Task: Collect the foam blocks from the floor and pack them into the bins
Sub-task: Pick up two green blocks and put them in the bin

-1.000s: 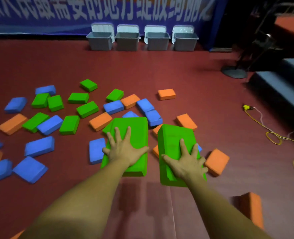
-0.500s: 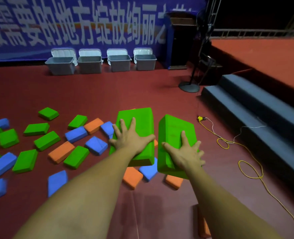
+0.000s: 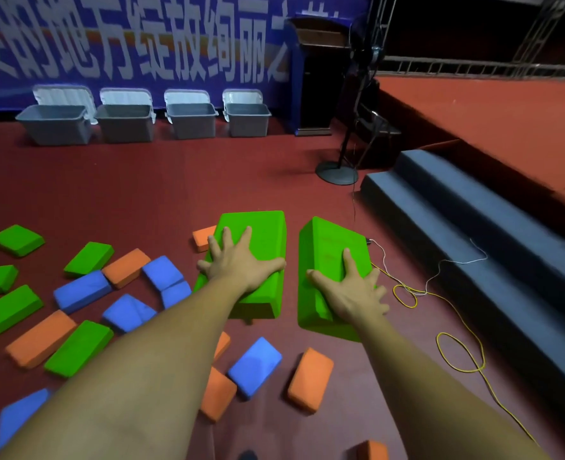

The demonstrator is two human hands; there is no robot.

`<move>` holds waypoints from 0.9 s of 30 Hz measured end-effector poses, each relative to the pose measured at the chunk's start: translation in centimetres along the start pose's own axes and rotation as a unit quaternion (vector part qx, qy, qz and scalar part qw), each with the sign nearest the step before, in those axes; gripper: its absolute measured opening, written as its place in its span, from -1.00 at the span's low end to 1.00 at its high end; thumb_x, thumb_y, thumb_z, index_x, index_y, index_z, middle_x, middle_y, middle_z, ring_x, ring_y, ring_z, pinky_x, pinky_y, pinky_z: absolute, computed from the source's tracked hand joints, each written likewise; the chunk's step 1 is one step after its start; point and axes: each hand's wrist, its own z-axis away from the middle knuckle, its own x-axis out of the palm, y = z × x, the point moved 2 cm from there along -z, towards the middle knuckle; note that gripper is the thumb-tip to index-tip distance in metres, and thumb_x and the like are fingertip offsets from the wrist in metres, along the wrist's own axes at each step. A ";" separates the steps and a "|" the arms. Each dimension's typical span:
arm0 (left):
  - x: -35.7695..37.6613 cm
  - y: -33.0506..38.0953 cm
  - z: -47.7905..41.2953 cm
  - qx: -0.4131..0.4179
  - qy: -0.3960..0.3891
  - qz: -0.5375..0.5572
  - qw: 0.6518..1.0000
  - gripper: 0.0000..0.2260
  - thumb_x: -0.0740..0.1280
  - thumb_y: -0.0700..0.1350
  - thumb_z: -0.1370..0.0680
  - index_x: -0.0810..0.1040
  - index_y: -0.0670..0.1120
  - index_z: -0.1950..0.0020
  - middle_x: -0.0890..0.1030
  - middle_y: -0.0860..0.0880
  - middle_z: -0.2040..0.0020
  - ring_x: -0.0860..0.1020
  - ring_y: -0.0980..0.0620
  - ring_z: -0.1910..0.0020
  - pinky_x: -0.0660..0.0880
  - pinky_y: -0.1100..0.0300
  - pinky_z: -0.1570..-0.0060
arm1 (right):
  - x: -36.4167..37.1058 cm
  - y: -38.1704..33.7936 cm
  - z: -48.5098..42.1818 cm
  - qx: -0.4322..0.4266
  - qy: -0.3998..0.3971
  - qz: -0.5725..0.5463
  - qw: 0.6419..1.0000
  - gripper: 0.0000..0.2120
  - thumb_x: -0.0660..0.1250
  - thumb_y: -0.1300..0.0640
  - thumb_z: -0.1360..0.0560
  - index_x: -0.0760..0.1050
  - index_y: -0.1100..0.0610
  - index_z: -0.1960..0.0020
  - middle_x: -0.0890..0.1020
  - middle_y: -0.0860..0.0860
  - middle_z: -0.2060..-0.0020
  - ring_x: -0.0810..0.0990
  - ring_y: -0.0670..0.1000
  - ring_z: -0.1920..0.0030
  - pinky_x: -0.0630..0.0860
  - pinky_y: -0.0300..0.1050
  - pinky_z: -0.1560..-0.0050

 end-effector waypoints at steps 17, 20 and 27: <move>-1.5 18.5 -34.3 -0.006 0.018 0.000 1.000 0.05 0.34 0.56 -0.26 0.00 0.25 -0.63 -0.09 0.01 -0.67 -0.15 -0.18 -0.63 0.07 -0.42 -0.42 | -6.6 -13.9 -36.8 -0.019 -0.024 -0.001 1.000 0.03 0.27 -0.62 -0.23 -0.08 -0.40 -0.58 -0.09 0.17 -0.64 0.02 0.35 -0.58 0.06 0.41 -0.46; 0.2 23.2 -42.5 -0.012 0.039 0.003 0.999 0.05 0.35 0.55 -0.26 0.02 0.24 -0.63 -0.09 0.00 -0.67 -0.15 -0.18 -0.63 0.06 -0.43 -0.42 | -7.1 -15.5 -46.8 -0.033 -0.027 -0.001 0.999 0.03 0.26 -0.63 -0.21 -0.08 -0.42 -0.57 -0.07 0.17 -0.64 0.05 0.36 -0.56 0.06 0.41 -0.46; 3.0 36.5 -61.5 -0.068 0.047 0.040 0.996 0.05 0.37 0.55 -0.25 0.04 0.24 -0.63 -0.06 0.02 -0.67 -0.14 -0.15 -0.63 0.05 -0.41 -0.43 | -11.2 -19.9 -70.6 -0.064 -0.051 0.021 0.996 0.03 0.26 -0.64 -0.22 -0.08 -0.43 -0.56 -0.07 0.17 -0.64 0.07 0.35 -0.56 0.07 0.39 -0.45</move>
